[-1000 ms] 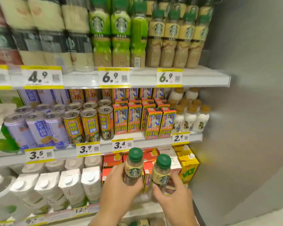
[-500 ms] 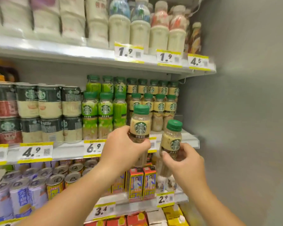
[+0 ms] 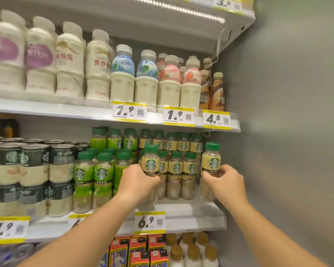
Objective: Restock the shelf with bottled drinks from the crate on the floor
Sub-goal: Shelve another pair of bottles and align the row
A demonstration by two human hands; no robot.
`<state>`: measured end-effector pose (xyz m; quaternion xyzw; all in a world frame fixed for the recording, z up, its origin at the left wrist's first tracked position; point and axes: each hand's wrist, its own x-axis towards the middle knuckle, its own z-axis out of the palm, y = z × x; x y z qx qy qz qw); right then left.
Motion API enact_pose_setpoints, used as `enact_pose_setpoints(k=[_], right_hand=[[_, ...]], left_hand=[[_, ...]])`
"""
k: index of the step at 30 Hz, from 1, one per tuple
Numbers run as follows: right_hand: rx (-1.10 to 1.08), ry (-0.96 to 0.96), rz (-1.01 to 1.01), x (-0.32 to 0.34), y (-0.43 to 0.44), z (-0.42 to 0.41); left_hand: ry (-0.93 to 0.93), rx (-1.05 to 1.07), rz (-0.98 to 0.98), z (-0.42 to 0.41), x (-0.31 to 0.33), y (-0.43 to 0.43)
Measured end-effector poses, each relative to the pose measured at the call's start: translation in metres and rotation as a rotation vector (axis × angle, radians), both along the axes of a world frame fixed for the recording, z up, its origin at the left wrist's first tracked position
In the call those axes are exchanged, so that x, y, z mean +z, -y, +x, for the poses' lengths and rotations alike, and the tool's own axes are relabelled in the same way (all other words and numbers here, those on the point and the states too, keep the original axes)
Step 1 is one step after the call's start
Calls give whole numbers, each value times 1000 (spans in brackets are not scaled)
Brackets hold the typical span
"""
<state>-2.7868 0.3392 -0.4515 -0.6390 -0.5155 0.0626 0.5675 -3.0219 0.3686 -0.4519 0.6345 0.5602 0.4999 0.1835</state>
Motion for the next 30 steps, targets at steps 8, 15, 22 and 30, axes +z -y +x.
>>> enact_pose_setpoints(k=[8,15,22,30], right_hand=[[14,-63,-76,-27,-44,17],[-1,-95,-94,-48,-59,23],[65,-52,-154,-69,-56,27],[110,-20,-234,-62,-79,29]], left_hand=[[-50,100,-51,5,-22,-19],[-35,162,-36,7,-33,-25],[-105,198,-26,14,-67,-25],[-295,279,-83,21,-69,-22]])
